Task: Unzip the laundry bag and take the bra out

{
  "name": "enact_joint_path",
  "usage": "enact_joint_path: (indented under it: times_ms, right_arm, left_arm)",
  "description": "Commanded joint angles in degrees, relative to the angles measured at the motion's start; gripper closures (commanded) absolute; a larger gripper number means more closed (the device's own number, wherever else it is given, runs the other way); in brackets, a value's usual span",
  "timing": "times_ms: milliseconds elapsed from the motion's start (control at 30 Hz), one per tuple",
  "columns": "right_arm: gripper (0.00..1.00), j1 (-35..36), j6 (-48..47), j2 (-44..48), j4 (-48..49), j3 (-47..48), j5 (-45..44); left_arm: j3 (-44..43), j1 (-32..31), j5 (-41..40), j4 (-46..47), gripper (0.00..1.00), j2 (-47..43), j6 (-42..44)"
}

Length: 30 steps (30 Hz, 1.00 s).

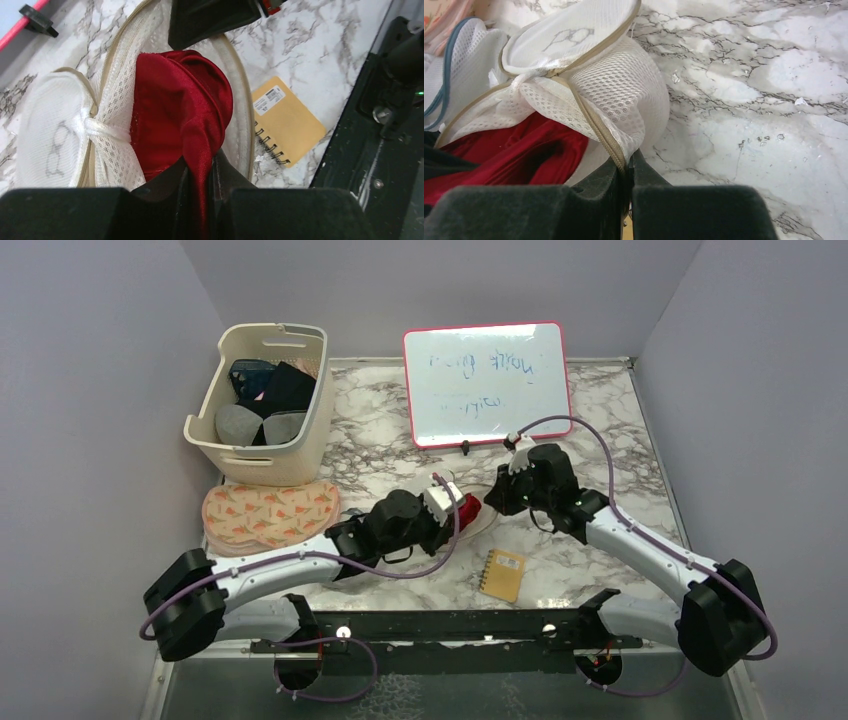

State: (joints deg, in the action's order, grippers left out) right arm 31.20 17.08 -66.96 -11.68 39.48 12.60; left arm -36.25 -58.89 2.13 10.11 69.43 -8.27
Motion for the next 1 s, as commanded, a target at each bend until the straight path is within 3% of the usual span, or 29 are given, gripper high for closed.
enact_joint_path:
  times_ms: [0, 167, 300, 500, 700, 967]
  right_arm:
    - [0.96, 0.35, -0.98, 0.67, 0.21, 0.67, -1.18]
    - [0.96, 0.34, -2.43, -1.94, 3.74, -0.36, 9.42]
    - [0.96, 0.35, -0.45, -2.08, 6.14, -2.08, 12.65]
    - [0.96, 0.35, 0.02, -0.8, 6.21, -2.59, 12.61]
    - [0.96, 0.34, -0.26, 1.1, 4.77, -2.22, 9.15]
    - [0.96, 0.34, -0.38, 1.24, 3.9, -2.15, 6.83]
  left_arm:
    - [0.61, -0.1, 5.06, -0.88, 1.0, -7.14, 0.68]
    - [-0.69, -0.17, 7.23, 3.94, 1.0, -10.81, -2.76]
    - [-3.31, -0.17, 7.38, 6.6, 1.0, -11.03, -4.59]
    - [-4.28, -0.17, -4.05, 10.76, 1.0, -11.63, -6.02]
    - [-8.19, -0.16, -8.49, 12.69, 1.0, -12.76, -7.41]
    - [-23.15, 1.36, -25.32, 0.72, 1.0, -14.23, -4.54]
